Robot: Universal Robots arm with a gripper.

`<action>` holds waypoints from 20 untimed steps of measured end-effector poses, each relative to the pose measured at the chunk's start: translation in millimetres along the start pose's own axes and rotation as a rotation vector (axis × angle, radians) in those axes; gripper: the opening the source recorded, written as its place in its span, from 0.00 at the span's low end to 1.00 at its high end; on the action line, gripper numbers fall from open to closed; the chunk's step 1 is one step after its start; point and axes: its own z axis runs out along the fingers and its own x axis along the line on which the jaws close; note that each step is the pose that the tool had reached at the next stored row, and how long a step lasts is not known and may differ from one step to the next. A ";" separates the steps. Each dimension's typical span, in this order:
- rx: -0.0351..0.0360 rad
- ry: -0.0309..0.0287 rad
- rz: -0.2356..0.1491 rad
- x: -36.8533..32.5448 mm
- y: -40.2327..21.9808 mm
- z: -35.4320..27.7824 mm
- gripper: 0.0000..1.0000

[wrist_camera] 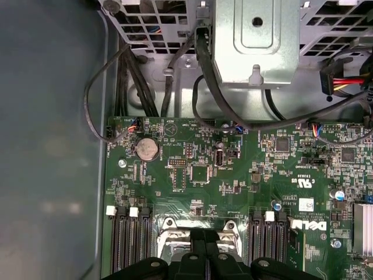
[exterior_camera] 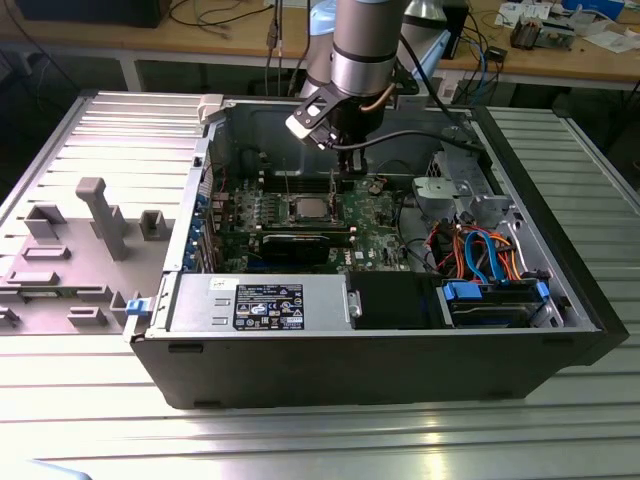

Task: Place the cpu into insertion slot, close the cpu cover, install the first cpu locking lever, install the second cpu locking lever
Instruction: 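Close the cpu cover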

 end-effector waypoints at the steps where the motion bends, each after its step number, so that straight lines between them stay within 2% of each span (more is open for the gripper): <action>1: 0.0000 0.0000 0.000 0.0 -0.6 0.0 0.11; 6: 0.0000 0.0000 0.000 0.1 -3.1 -0.1 0.11; 20: 0.0000 -0.0001 0.000 0.1 -4.1 -0.1 0.11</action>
